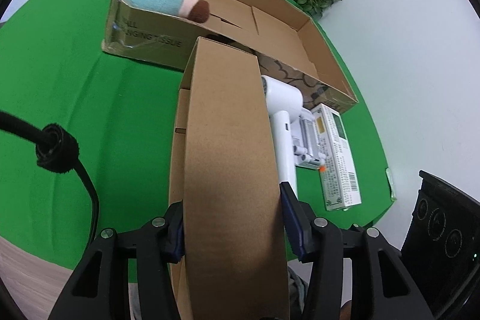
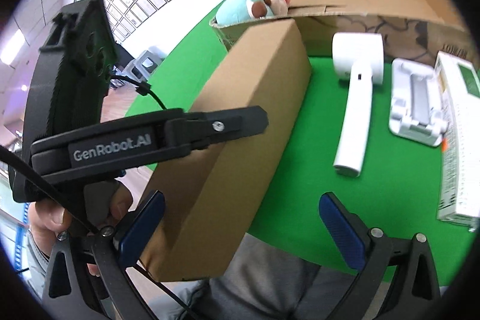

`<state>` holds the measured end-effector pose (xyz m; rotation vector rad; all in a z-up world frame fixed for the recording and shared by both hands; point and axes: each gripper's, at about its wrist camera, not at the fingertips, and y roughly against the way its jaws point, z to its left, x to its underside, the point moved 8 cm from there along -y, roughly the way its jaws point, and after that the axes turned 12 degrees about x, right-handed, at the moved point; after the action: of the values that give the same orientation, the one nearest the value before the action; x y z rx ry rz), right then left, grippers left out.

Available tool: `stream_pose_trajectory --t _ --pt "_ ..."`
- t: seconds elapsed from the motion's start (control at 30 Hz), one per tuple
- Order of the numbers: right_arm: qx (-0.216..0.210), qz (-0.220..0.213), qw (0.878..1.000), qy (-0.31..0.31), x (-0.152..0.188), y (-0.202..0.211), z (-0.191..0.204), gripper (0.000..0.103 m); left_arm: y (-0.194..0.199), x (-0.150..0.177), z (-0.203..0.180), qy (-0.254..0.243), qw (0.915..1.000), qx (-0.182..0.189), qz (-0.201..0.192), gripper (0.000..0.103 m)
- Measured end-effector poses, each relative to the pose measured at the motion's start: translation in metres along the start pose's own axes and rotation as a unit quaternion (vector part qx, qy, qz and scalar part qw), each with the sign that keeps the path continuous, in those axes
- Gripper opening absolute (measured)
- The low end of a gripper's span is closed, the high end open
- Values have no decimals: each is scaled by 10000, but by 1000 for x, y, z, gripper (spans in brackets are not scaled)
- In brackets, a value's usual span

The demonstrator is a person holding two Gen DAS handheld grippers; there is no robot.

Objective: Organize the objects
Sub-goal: 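Turn the long brown box over with both tools so its open side faces up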

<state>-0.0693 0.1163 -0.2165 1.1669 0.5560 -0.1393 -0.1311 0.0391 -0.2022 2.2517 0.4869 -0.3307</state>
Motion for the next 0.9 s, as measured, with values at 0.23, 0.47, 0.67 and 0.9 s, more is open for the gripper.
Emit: stream_pose_trajectory --t 0.23,0.47,0.67,0.9 --pt "200 -126 9997 56 -26 13 -32 102 -12 6 -18 144 9986 449 257 50" --pt "278 -117 9991 -289 -12 25 -56 102 -31 8 -42 247 9936 1019 427 50" --pt "364 -190 9981 -450 -10 31 -69 102 -34 3 -52 -46 9964 773 347 49" --pt "374 -286 9984 -303 -12 27 -64 81 -9 3 -21 -90 9997 248 19 49"
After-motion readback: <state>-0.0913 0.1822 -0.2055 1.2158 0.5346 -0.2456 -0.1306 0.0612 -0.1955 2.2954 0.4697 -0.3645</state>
